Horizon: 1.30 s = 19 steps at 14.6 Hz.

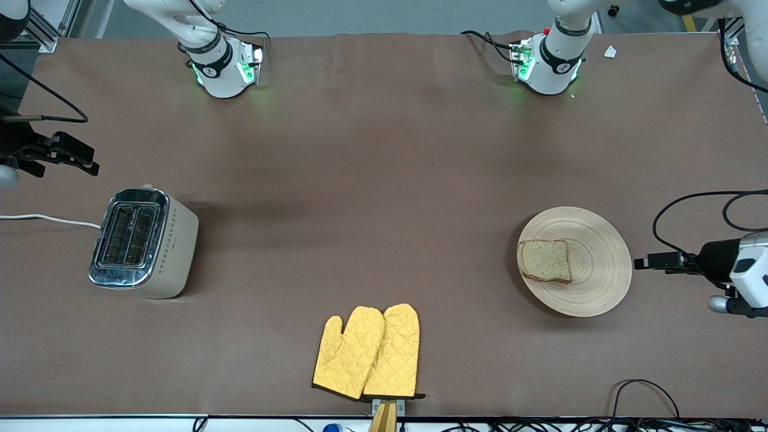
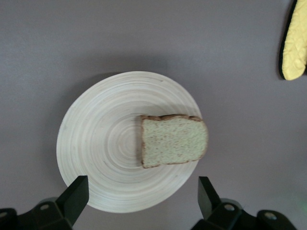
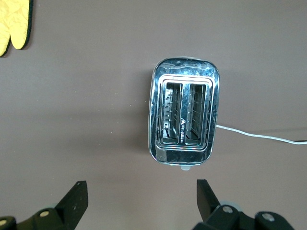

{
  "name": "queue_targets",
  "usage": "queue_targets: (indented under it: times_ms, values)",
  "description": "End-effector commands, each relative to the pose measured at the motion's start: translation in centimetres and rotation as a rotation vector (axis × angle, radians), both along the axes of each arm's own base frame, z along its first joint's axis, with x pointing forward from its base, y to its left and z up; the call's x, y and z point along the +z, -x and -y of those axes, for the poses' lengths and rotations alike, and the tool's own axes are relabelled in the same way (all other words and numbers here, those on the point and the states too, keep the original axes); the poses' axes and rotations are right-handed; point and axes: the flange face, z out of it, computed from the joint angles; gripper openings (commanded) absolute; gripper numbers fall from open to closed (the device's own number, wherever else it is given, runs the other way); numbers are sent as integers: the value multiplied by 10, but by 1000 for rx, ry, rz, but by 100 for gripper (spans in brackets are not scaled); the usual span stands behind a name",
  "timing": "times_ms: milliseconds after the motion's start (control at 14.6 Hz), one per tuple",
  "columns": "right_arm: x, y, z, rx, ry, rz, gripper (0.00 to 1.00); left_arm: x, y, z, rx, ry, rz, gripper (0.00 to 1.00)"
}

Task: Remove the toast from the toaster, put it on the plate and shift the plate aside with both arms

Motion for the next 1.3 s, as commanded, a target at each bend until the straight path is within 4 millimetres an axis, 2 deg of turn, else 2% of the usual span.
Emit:
queue_targets:
  times_ms: [0, 137, 275, 412, 618, 824, 961, 1236]
  values:
    - [2, 4, 1, -3, -6, -1, 100, 43, 15, 52, 43, -94, 18, 100]
    - [3, 4, 1, -3, -4, 2, 100, 78, 33, 83, 57, -118, 17, 100]
    - [2, 4, 0, -1, -6, 0, 100, 113, 52, 100, 41, -171, 25, 100]
    - [2, 4, 1, -3, -6, 0, 100, 146, 73, 110, 14, -219, 43, 100]
    - [3, 4, 0, -1, -6, 2, 100, 182, 102, 124, -30, -233, 40, 100]
    - [2, 4, 1, -1, -4, 0, 100, 205, 118, 130, -30, -252, 66, 100]
    - [3, 4, 1, -3, -4, 3, 100, 221, 133, 123, -8, -284, 87, 100]
    - [2, 4, 1, -3, -6, -3, 100, 227, 164, 117, -8, -307, 76, 100]
